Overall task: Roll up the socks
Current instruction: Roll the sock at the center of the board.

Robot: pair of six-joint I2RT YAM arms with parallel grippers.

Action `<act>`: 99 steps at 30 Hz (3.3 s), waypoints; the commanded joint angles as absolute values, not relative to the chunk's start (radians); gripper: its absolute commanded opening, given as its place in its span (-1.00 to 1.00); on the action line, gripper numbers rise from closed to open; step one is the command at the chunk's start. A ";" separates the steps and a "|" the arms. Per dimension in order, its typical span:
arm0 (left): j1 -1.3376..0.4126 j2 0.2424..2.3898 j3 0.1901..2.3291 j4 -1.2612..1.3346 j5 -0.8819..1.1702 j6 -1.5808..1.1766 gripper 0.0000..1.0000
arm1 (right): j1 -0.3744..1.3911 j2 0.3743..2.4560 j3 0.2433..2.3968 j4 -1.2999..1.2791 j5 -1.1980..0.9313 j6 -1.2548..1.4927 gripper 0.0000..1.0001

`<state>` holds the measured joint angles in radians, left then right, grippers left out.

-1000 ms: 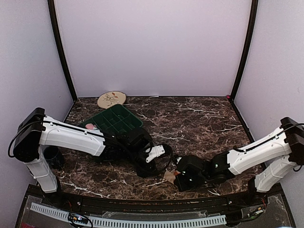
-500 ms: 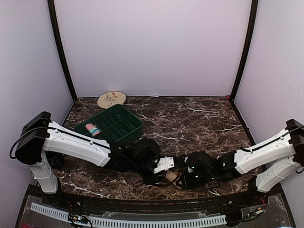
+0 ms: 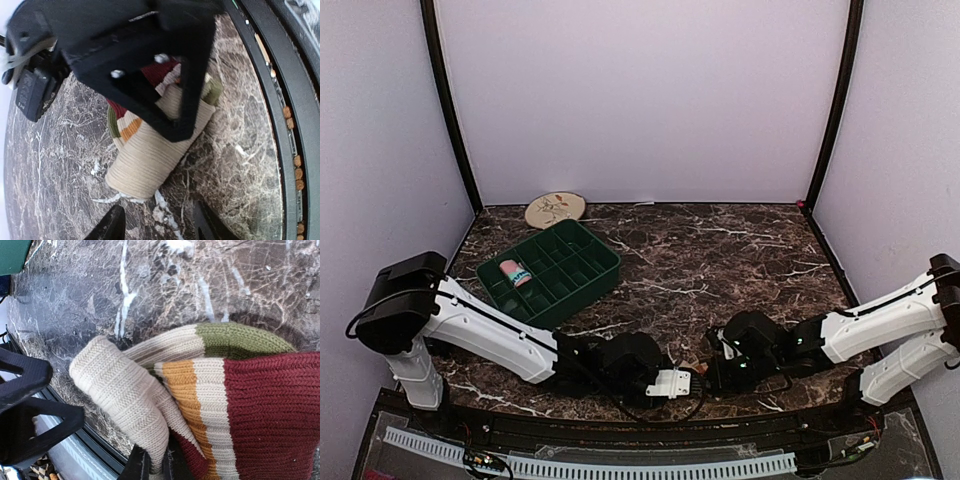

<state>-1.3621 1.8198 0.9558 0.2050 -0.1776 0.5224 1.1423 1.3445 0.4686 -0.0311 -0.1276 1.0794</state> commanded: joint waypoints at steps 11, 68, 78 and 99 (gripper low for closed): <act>-1.415 1.922 0.913 0.520 -0.413 0.734 0.07 | 1.120 1.382 0.412 -0.092 -0.239 1.093 -1.00; -1.447 1.984 0.999 0.244 -0.280 0.757 -0.76 | 1.023 1.203 0.539 -0.473 -0.123 0.928 -0.19; -1.448 1.989 1.022 0.252 -0.302 0.753 -0.76 | 1.023 1.130 0.574 -0.579 -0.052 0.978 -0.19; -1.445 1.992 1.000 0.308 -0.443 0.751 -0.59 | 1.023 1.515 0.709 -0.437 -0.118 0.791 -0.58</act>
